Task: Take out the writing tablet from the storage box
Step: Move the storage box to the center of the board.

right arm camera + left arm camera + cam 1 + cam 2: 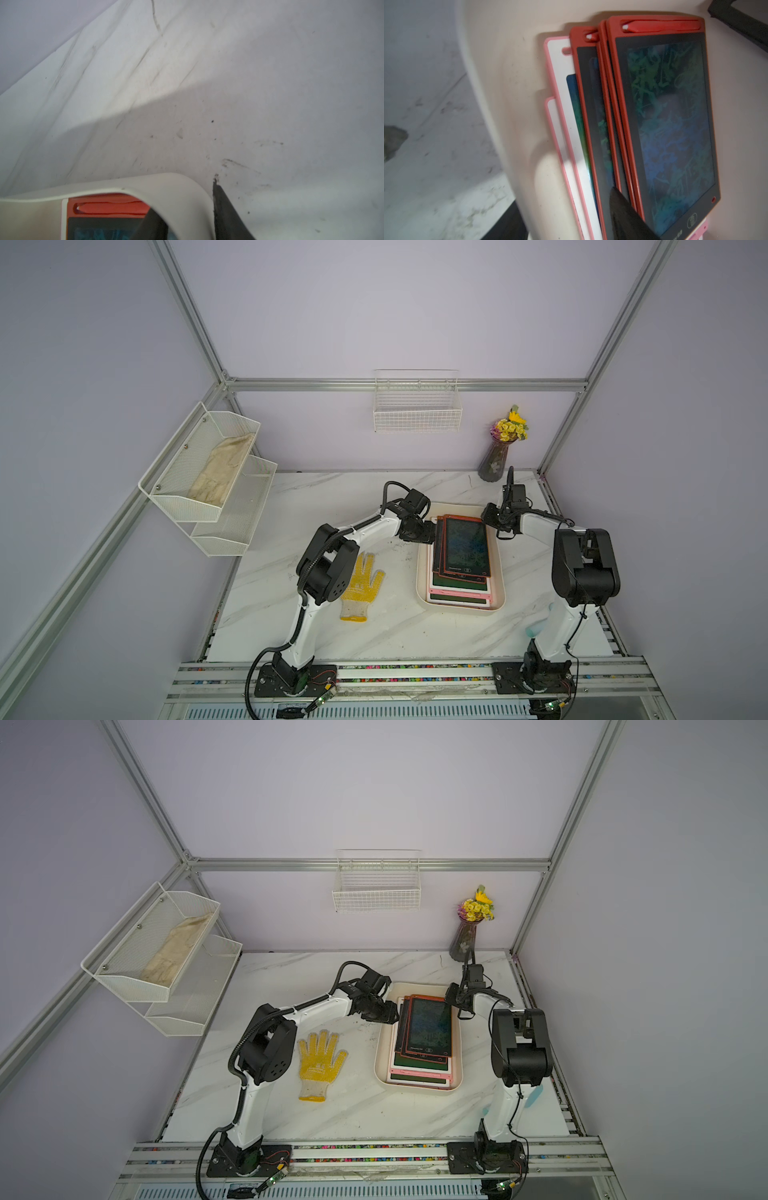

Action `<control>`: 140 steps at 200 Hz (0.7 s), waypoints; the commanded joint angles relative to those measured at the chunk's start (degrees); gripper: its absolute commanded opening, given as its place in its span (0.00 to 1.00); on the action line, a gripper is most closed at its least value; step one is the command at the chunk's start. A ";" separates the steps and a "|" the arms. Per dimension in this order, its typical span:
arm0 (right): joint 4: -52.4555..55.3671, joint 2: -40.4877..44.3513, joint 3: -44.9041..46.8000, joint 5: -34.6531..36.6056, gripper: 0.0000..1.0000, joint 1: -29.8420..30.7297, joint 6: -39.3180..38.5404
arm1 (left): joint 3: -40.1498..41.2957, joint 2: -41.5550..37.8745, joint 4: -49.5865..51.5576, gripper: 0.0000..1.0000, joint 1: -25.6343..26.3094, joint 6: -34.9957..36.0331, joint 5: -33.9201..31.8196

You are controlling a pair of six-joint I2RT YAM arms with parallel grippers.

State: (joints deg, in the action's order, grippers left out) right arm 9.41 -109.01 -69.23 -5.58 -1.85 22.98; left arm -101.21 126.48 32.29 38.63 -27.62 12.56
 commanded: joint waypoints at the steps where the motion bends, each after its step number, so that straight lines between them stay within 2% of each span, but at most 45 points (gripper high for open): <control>1: 1.02 -3.64 -3.57 2.26 0.37 -2.23 -0.70 | -11.96 3.06 -3.51 0.60 3.23 -1.18 7.51; 84: 4.81 -15.59 -20.48 -3.64 0.38 -13.55 -0.94 | -34.08 18.84 -5.87 0.62 6.60 -7.09 8.60; 128: 6.19 -16.22 -25.37 -3.07 0.44 -15.58 -1.54 | -32.46 17.51 -7.30 0.63 8.47 -6.93 7.54; 140: 5.85 -15.27 -25.51 -3.31 0.49 -15.90 -1.66 | -30.77 16.55 -7.93 0.62 8.71 -7.00 7.34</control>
State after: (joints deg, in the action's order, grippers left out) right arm 13.78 -125.05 -93.38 -9.26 -17.26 21.56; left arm -129.54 146.45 28.69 45.54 -33.91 16.78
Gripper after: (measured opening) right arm 0.450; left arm 0.624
